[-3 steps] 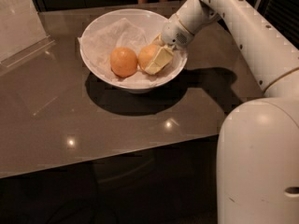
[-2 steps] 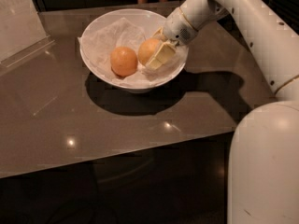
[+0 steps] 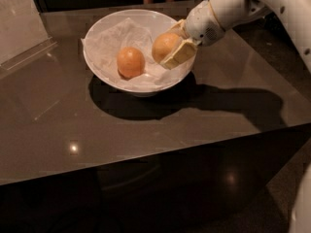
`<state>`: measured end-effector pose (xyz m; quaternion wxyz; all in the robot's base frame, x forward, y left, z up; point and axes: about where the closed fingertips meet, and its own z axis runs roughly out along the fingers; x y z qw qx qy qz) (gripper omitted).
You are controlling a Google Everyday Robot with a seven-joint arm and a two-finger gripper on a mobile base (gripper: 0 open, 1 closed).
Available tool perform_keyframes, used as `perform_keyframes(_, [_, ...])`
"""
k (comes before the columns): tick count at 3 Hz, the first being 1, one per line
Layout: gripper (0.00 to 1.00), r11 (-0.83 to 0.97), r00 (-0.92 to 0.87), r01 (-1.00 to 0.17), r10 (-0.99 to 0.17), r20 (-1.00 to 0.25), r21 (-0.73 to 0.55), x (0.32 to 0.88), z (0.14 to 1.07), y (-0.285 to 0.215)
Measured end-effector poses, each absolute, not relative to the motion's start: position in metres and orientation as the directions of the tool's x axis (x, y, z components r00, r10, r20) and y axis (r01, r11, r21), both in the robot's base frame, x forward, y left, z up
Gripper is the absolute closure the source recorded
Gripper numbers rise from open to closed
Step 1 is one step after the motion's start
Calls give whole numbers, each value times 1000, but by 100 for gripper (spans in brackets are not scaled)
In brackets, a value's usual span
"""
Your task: Pick orange from white bowl
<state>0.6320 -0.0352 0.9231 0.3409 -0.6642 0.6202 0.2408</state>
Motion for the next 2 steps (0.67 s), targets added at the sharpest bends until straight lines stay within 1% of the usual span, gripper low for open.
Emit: perform_keyframes(2, [100, 63, 174, -959, -640, -748, -277, 575, 966, -56])
